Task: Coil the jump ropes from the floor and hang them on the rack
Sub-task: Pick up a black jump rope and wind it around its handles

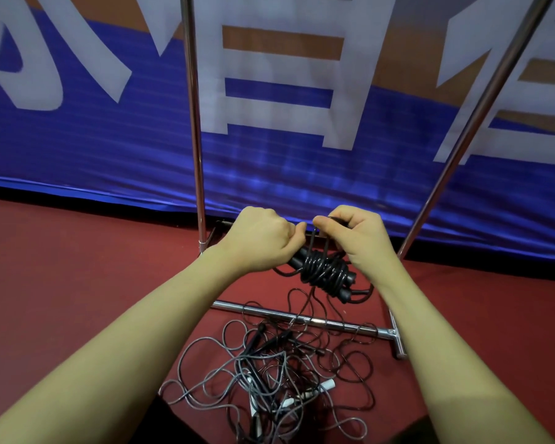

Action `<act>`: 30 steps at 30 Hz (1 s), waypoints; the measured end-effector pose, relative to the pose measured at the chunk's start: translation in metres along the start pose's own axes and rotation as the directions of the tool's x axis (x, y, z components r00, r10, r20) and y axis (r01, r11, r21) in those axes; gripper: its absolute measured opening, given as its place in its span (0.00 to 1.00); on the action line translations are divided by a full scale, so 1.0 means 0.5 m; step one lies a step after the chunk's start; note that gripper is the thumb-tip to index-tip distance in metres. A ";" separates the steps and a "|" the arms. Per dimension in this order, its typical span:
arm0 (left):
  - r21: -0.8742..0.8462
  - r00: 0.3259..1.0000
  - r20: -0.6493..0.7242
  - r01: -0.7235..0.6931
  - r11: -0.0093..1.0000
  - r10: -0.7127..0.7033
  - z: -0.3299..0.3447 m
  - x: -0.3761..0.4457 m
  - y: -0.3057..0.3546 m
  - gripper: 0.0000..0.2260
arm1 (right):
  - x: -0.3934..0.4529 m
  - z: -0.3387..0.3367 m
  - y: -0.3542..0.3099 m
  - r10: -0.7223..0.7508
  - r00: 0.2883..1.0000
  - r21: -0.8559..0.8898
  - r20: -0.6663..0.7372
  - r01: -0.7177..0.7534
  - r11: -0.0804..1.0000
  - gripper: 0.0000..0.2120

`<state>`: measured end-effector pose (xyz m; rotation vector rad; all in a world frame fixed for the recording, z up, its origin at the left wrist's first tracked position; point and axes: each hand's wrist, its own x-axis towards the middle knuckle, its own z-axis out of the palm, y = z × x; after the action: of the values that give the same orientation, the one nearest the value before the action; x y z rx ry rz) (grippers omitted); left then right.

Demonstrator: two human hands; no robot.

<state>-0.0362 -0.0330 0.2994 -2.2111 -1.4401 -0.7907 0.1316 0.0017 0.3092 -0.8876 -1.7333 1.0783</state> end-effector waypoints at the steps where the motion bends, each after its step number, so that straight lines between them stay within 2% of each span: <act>1: -0.024 1.000 -0.015 -0.001 1.000 0.000 -0.004 0.000 0.001 0.20 | 0.001 0.001 -0.001 0.002 1.000 0.012 0.003 -0.002 1.000 0.15; 4: -0.088 0.999 -0.045 0.024 0.996 -0.028 -0.015 -0.002 0.008 0.22 | 0.003 0.003 -0.003 0.023 1.000 0.056 0.003 -0.023 0.998 0.17; 7: -0.229 0.981 -0.002 0.187 0.955 -0.192 -0.030 -0.003 0.027 0.28 | 0.001 0.004 -0.008 0.056 0.998 0.091 -0.015 -0.054 0.994 0.18; 9: -0.327 0.952 0.007 0.293 0.898 -0.308 -0.038 0.003 0.036 0.28 | -0.006 0.009 -0.013 0.064 0.998 0.120 0.008 -0.064 0.991 0.18; 12: -0.545 0.875 0.060 0.432 0.719 -0.480 -0.048 0.013 0.041 0.27 | -0.011 0.020 -0.016 0.052 0.997 0.223 0.066 -0.065 0.973 0.21; 14: -0.659 0.801 0.092 0.494 0.567 -0.592 -0.048 0.023 0.042 0.28 | -0.008 0.027 -0.010 0.043 0.997 0.217 0.070 -0.057 0.974 0.24; 18: -0.730 0.555 0.229 0.641 0.236 -0.799 -0.037 0.047 0.033 0.26 | -0.002 0.043 0.008 0.105 0.987 0.233 0.118 -0.130 0.964 0.24; 19: -0.711 0.518 0.244 0.670 0.212 -0.820 -0.030 0.050 0.025 0.25 | -0.004 0.046 0.008 0.112 0.981 0.255 0.159 -0.150 0.955 0.22; 22: -0.629 0.469 0.214 0.737 0.247 -0.857 -0.003 0.047 -0.004 0.23 | -0.009 0.050 0.016 0.091 0.944 0.234 0.318 -0.171 0.957 0.14; 25: -0.573 0.374 0.218 0.797 0.191 -0.902 0.015 0.039 -0.025 0.27 | -0.013 0.054 0.017 0.086 0.893 0.149 0.441 -0.167 0.975 0.10; 28: -0.457 0.360 0.214 0.859 0.232 -0.908 0.018 0.032 -0.045 0.20 | -0.025 0.064 0.008 0.123 0.847 0.057 0.517 -0.178 0.982 0.09; 30: -0.364 0.327 0.210 0.901 0.237 -0.921 0.017 0.024 -0.058 0.20 | -0.033 0.075 0.000 0.145 0.825 -0.047 0.546 -0.142 0.989 0.09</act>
<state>-0.0569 -0.0080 0.3008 -1.2570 -2.8057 -1.6283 0.1026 -0.0239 0.2952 -0.7616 -2.1584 1.5439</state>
